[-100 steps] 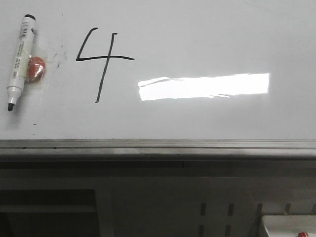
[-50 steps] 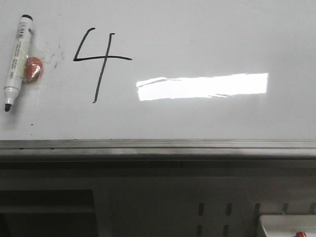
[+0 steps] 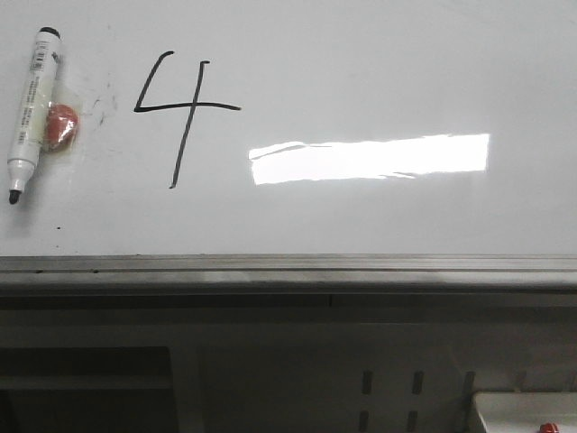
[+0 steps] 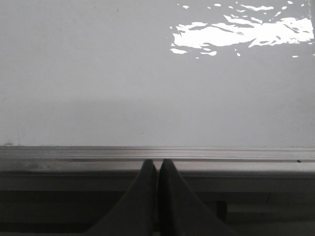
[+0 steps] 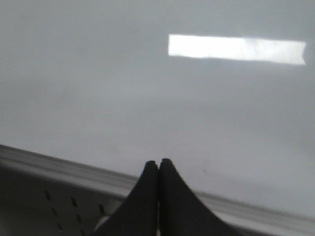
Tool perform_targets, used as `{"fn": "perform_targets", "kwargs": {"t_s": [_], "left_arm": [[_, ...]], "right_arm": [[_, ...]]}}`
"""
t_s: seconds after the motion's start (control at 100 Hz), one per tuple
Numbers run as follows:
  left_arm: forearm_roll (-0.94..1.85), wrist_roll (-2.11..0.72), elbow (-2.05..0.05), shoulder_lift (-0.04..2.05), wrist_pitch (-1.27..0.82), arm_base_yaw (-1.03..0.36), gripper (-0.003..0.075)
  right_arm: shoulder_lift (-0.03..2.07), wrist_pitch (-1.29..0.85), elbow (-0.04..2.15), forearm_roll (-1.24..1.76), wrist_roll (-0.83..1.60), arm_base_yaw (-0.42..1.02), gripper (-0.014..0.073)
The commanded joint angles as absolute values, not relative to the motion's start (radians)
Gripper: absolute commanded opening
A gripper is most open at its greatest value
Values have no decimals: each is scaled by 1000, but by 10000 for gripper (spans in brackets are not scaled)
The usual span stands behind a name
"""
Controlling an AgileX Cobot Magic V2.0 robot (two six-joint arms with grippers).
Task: Write number 4 on whiteboard
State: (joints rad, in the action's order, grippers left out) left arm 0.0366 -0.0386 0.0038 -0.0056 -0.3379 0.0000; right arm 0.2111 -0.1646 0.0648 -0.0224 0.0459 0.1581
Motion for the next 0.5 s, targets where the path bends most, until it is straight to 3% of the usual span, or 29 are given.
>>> {"fn": "perform_targets", "kwargs": {"t_s": [0.0,0.49], "left_arm": [[50,-29,39,-31,-291,1,-20],[50,-29,39,-31,-291,1,-20]], "right_arm": [[186,-103,50,-20,47,101,-66],[-25,-317,-35,0,47,6,-66]]}}
